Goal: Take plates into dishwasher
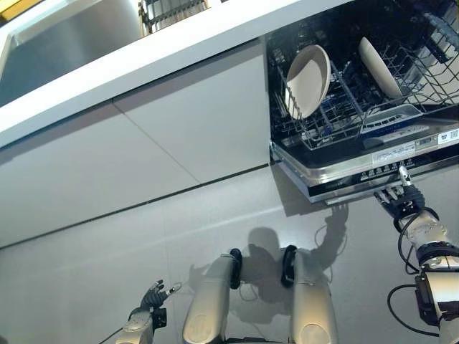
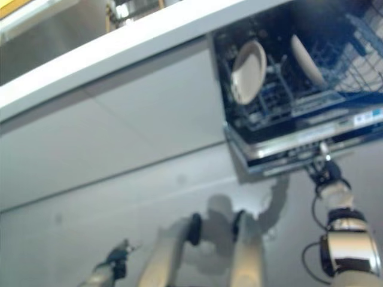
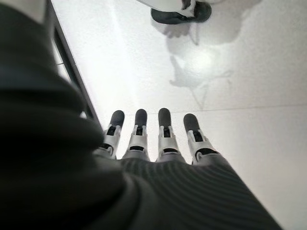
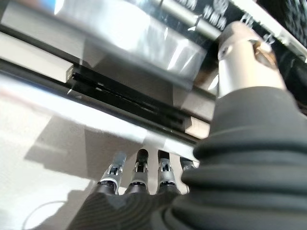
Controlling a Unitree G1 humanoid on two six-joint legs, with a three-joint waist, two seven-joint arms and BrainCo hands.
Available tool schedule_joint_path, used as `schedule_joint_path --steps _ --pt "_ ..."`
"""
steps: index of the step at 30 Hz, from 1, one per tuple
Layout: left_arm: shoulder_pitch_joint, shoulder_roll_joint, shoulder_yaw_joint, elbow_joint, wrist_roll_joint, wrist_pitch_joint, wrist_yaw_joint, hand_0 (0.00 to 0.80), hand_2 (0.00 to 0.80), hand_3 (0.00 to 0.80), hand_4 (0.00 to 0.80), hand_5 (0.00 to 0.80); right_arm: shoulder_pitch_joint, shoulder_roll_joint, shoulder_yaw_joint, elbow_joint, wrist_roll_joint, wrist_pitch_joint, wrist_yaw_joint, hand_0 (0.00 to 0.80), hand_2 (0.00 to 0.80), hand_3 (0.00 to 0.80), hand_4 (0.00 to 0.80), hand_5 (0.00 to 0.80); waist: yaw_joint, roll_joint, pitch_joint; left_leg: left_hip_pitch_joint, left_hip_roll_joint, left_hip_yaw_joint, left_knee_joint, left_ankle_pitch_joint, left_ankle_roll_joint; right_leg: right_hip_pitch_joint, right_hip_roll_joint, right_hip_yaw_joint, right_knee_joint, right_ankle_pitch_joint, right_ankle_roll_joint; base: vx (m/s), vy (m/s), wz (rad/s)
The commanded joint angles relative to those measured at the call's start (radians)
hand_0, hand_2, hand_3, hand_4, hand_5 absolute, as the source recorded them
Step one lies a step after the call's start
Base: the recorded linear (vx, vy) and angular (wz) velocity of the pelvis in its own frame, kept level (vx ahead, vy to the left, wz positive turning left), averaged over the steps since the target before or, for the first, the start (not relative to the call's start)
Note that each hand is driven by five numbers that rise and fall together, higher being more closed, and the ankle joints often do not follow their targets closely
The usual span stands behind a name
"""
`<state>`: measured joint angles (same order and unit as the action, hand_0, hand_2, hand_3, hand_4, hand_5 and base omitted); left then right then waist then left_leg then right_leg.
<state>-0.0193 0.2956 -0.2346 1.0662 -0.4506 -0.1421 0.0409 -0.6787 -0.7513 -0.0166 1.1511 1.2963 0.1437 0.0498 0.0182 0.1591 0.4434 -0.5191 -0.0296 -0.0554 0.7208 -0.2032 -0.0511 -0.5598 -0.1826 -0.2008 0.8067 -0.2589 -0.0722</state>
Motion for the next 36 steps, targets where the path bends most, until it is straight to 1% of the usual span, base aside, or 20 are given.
schedule_joint_path --steps 1,5,9,11,13,14,16,19,20,21,22,24,25,27,30,31,33,36 --pt "0.047 0.07 0.011 -0.002 -0.014 -0.015 -0.015 0.0 0.0 0.0 0.0 0.0 -0.448 -0.083 0.033 -0.21 -0.01 -0.119 0.173 0.0 0.0 0.0 0.0 0.0 0.091 -0.065 -0.087 0.006 -0.019 0.064 0.077 0.096 0.074 0.107 0.045 0.041 -0.113 0.083 -0.017 0.063 -0.025 0.11" --pt "0.049 0.075 0.017 0.014 -0.008 -0.025 -0.024 0.0 0.0 0.0 0.0 0.0 -0.455 -0.093 0.051 -0.192 -0.062 -0.097 0.173 0.0 0.0 0.0 0.0 0.0 0.098 -0.076 -0.089 0.018 -0.018 0.057 0.074 0.103 0.073 0.128 0.047 0.036 -0.124 0.087 -0.018 0.044 -0.016 0.15" --pt "0.055 0.074 0.025 0.031 0.022 -0.044 -0.03 0.0 0.0 0.0 0.0 0.0 -0.42 -0.119 0.053 -0.126 -0.151 -0.06 0.211 0.0 0.0 0.0 0.0 0.0 0.105 -0.098 -0.102 0.049 -0.013 0.051 0.049 0.112 0.07 0.175 0.048 0.031 -0.169 0.101 -0.014 0.069 -0.008 0.24" --pt "0.051 0.077 0.027 0.038 0.028 -0.046 -0.035 0.0 0.0 0.0 0.0 0.0 -0.399 -0.127 0.054 -0.099 -0.213 -0.043 0.229 0.0 0.0 0.0 0.0 0.0 0.104 -0.105 -0.105 0.064 -0.009 0.051 0.033 0.119 0.068 0.196 0.049 0.028 -0.193 0.109 -0.012 0.049 0.012 0.0" --pt "0.046 0.078 0.028 0.045 0.034 -0.049 -0.044 0.0 0.0 0.0 0.0 0.0 -0.377 -0.133 0.068 -0.074 -0.318 -0.034 0.244 0.0 0.0 0.0 0.0 0.0 0.102 -0.112 -0.11 0.082 -0.007 0.052 0.011 0.126 0.065 0.215 0.05 0.03 -0.22 0.121 -0.007 0.049 0.032 0.07" --pt "0.044 0.08 0.026 0.051 0.04 -0.056 -0.051 0.0 0.0 0.0 0.0 0.0 -0.357 -0.14 0.089 -0.061 -0.357 -0.024 0.257 0.0 0.0 0.0 0.0 0.0 0.099 -0.117 -0.116 0.1 -0.003 0.056 -0.018 0.135 0.062 0.235 0.051 0.032 -0.251 0.131 -0.004 0.052 0.046 0.17" --pt "0.04 0.083 0.026 0.052 0.04 -0.058 -0.055 0.0 0.0 0.0 0.0 0.0 -0.309 -0.147 0.105 -0.038 -0.449 -0.026 0.272 0.0 0.0 0.0 0.0 0.0 0.093 -0.126 -0.127 0.138 0.003 0.063 -0.074 0.144 0.059 0.267 0.054 0.036 -0.306 0.152 0.007 0.061 0.052 0.17" --pt "0.031 0.087 0.025 0.056 0.035 -0.059 -0.061 0.0 0.0 0.0 0.0 0.0 -0.244 -0.152 0.114 -0.017 -0.526 -0.026 0.272 0.0 0.0 0.0 0.0 0.0 0.084 -0.14 -0.148 0.197 0.015 0.075 -0.175 0.157 0.054 0.313 0.061 0.043 -0.397 0.183 0.027 0.046 0.035 0.07" --pt "0.027 0.087 0.024 0.06 0.036 -0.062 -0.062 0.0 0.0 0.0 0.0 0.0 -0.219 -0.151 0.116 -0.008 -0.554 -0.021 0.273 0.0 0.0 0.0 0.0 0.0 0.081 -0.145 -0.155 0.222 0.017 0.078 -0.216 0.16 0.053 0.333 0.063 0.047 -0.433 0.197 0.035 0.022 0.046 0.01" --pt "0.021 0.088 0.025 0.063 0.037 -0.064 -0.063 0.0 0.0 0.0 0.0 0.0 -0.189 -0.147 0.121 0.002 -0.61 -0.023 0.266 0.0 0.0 0.0 0.0 0.0 0.075 -0.153 -0.17 0.249 0.017 0.083 -0.277 0.172 0.05 0.354 0.063 0.052 -0.49 0.223 0.048 0.034 0.062 -0.03" --pt "0.017 0.088 0.023 0.067 0.033 -0.066 -0.062 0.0 0.0 0.0 0.0 0.0 -0.147 -0.139 0.13 -0.002 -0.633 -0.021 0.267 0.0 0.0 0.0 0.0 0.0 0.069 -0.16 -0.187 0.284 0.02 0.088 -0.34 0.175 0.047 0.382 0.066 0.055 -0.544 0.24 0.061 0.041 0.07 -0.07" --pt "0.01 0.087 0.03 0.072 0.036 -0.064 -0.064 0.0 0.0 0.0 0.0 0.0 -0.074 -0.12 0.134 -0.008 -0.703 -0.029 0.271 0.0 0.0 0.0 0.0 0.0 0.059 -0.172 -0.216 0.336 0.016 0.094 -0.432 0.177 0.043 0.423 0.064 0.064 -0.623 0.272 0.082 0.078 0.071 -0.06" --pt "0.004 0.088 0.035 0.082 0.036 -0.061 -0.068 0.0 0.0 0.0 0.0 0.0 -0.017 -0.102 0.14 -0.013 -0.766 -0.029 0.263 0.0 0.0 0.0 0.0 0.0 0.054 -0.179 -0.237 0.371 0.016 0.097 -0.491 0.178 0.041 0.45 0.063 0.07 -0.669 0.291 0.095 0.118 0.074 -0.04" --pt "0.003 0.084 0.039 0.092 0.023 -0.058 -0.067 0.0 0.0 0.0 0.0 0.0 0.071 -0.067 0.161 -0.026 -0.835 -0.048 0.256 0.0 0.0 0.0 0.0 0.0 0.044 -0.186 -0.27 0.424 0.02 0.097 -0.581 0.193 0.041 0.485 0.065 0.085 -0.737 0.32 0.114 0.12 0.079 -0.07" --pt "-0.004 0.079 0.05 0.106 0.013 -0.047 -0.083 0.0 0.0 0.0 0.0 0.0 0.191 0.022 0.166 -0.042 -0.862 -0.039 0.254 0.0 0.0 0.0 0.0 0.0 0.036 -0.19 -0.321 0.478 0.026 0.086 -0.689 0.227 0.039 0.518 0.068 0.094 -0.808 0.357 0.133 0.097 0.068 -0.09" --pt "-0.01 0.075 0.056 0.114 0.01 -0.044 -0.1 0.0 0.0 0.0 0.0 0.0 0.235 0.068 0.155 -0.036 -0.876 -0.038 0.242 0.0 0.0 0.0 0.0 0.0 0.034 -0.191 -0.336 0.494 0.027 0.083 -0.723 0.238 0.039 0.529 0.069 0.09 -0.831 0.369 0.14 0.067 0.044 -0.01" --pt "-0.015 0.062 0.059 0.131 0.004 -0.047 -0.109 0.0 0.0 0.0 0.0 0.0 0.306 0.133 0.145 -0.027 -0.881 -0.064 0.215 0.0 0.0 0.0 0.0 0.0 0.034 -0.189 -0.355 0.519 0.027 0.08 -0.774 0.255 0.04 0.545 0.072 0.08 -0.86 0.382 0.147 0.053 0.039 0.0" --pt "-0.025 0.039 0.056 0.163 -0.002 -0.044 -0.116 0.0 0.0 0.0 0.0 0.0 0.402 0.233 0.153 -0.018 -0.967 -0.129 0.144 0.0 0.0 0.0 0.0 0.0 0.032 -0.187 -0.383 0.53 0.019 0.068 -0.808 0.264 0.043 0.556 0.078 0.068 -0.888 0.392 0.153 0.029 0.022 0.01"
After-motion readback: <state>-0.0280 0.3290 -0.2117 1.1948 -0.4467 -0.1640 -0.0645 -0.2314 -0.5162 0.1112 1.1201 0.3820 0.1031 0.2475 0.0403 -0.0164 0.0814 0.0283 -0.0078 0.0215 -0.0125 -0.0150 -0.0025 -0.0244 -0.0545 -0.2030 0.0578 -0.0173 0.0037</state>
